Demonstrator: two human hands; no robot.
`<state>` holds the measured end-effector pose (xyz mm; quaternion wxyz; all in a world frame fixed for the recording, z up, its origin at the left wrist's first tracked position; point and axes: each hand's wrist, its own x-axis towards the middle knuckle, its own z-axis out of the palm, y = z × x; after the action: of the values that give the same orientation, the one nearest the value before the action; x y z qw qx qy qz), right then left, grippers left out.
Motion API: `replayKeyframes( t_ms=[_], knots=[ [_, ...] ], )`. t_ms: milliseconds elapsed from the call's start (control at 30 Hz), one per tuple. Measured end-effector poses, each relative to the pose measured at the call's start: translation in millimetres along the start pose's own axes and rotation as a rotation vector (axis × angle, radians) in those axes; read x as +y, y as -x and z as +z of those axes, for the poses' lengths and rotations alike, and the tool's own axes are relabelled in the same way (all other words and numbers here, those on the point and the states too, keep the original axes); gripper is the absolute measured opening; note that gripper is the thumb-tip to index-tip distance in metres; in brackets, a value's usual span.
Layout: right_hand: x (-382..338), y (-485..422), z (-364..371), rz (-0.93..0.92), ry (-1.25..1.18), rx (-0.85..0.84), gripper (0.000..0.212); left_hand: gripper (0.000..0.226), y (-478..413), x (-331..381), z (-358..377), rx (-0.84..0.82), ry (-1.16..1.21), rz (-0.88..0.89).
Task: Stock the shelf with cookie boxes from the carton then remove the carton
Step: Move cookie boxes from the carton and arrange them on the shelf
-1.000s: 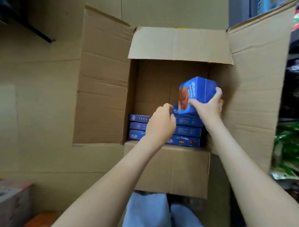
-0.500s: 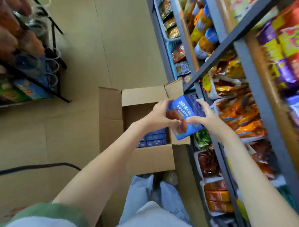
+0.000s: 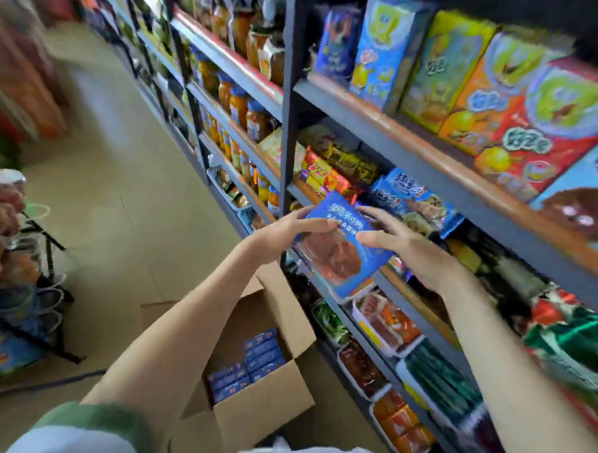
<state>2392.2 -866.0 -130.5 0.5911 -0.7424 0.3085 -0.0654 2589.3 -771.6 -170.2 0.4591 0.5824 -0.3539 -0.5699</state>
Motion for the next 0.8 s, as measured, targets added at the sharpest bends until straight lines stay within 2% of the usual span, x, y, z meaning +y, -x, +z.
replayKeyframes(
  t_ms=[100, 133, 233, 333, 467, 567, 633, 700, 733, 800],
  knots=[
    [-23.2, 53.9, -25.4, -0.114, 0.033, 0.116, 0.057, 0.03, 19.3, 42.8, 44.2, -0.112, -0.045, 0.105],
    [-32.9, 70.9, -33.5, -0.156, 0.041, 0.16, 0.053, 0.034, 26.4, 56.1, 55.8, -0.153, -0.061, 0.131],
    [-64.3, 122.0, -53.8, -0.292, 0.117, 0.232, 0.048, 0.081, 46.0, 93.3, 86.6, -0.279, -0.149, 0.218],
    [-92.7, 163.0, -76.7, -0.38, 0.227, 0.307, 0.053, 0.07, 52.9, 131.4, 112.8, -0.365, -0.217, 0.285],
    [-122.3, 204.9, -110.0, -0.402, 0.23, 0.401, 0.061, 0.049, 63.3, 182.0, 153.4, -0.32, -0.317, 0.391],
    [-138.7, 230.7, -130.5, -0.393, 0.241, 0.452, 0.053, 0.038, 65.6, 209.5, 180.0, -0.277, -0.299, 0.516],
    [-150.5, 244.8, -137.9, -0.39, 0.243, 0.523, 0.036, 0.045, 64.9, 226.2, 196.3, -0.27, -0.233, 0.55],
    [-159.9, 255.3, -144.9, -0.408, 0.271, 0.671, 0.017, 0.052, 66.7, 244.8, 211.7, -0.273, -0.169, 0.573],
    [-163.7, 260.2, -149.3, -0.428, 0.294, 0.746, 0.016, 0.048, 69.0, 254.1, 218.7, -0.276, -0.144, 0.588],
    [-172.3, 270.3, -155.6, -0.484, 0.341, 0.866, 0.028, 0.047, 76.9, 270.9, 230.1, -0.291, -0.137, 0.638]
  ],
)
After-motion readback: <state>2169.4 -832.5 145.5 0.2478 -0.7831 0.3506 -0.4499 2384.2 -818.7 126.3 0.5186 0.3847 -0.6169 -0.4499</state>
